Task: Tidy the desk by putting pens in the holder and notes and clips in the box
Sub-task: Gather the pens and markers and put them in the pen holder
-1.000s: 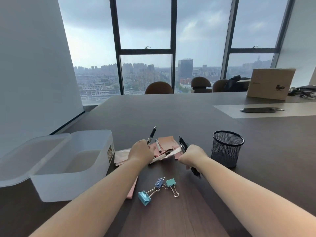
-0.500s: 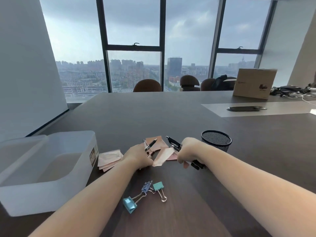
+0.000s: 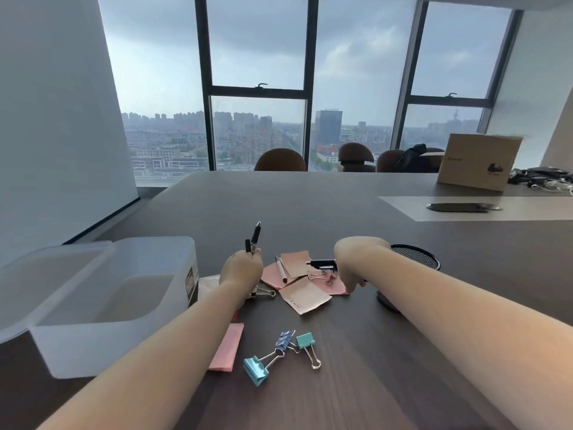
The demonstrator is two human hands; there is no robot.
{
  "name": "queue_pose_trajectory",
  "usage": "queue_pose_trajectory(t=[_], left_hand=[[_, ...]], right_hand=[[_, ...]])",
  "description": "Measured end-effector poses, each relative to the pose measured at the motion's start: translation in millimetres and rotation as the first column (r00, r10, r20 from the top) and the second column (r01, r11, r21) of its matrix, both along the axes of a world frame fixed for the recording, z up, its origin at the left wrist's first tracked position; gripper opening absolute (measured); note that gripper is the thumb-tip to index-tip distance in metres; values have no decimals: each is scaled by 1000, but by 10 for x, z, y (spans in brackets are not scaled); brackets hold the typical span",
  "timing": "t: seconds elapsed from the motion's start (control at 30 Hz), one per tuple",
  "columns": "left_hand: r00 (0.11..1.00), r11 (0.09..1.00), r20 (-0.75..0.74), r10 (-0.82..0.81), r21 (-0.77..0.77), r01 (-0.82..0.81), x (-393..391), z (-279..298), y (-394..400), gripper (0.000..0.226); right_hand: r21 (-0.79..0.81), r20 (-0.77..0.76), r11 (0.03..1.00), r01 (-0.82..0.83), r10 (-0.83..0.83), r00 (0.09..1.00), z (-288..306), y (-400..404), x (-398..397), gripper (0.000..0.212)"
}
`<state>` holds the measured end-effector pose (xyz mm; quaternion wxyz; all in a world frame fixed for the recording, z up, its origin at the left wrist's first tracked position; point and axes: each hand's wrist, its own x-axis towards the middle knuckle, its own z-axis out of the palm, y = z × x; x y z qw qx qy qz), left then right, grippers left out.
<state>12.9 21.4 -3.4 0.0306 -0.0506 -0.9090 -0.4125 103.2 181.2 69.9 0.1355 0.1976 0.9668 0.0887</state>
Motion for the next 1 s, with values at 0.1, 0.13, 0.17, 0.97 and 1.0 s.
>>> queue_pose_trajectory(t=[0.1,0.13,0.17,0.97,1.0], left_hand=[[999,995,23,38,91,-40,25,18,-39,45],[999,993,28,41,112,-44,23,9,-49,44],[999,990,25,36,132,-39,26,1,-63,43],[990,947,-130,55,322,-10,-96,-94,-126,51],[986,936,-153,62,352,-4,-95,-99,-120,49]], right_hand=[[-37,-152,999,-5,-1,988,-30,1,-25,22],[-83,-201,997,-5,-12,980,-65,3,-59,21],[-135,-231,991,-3,-28,973,-115,1,-102,20],[-508,-333,861,-34,-159,930,-850,-364,-1018,29],[-520,-351,854,-31,-181,919,-876,-371,-1034,21]])
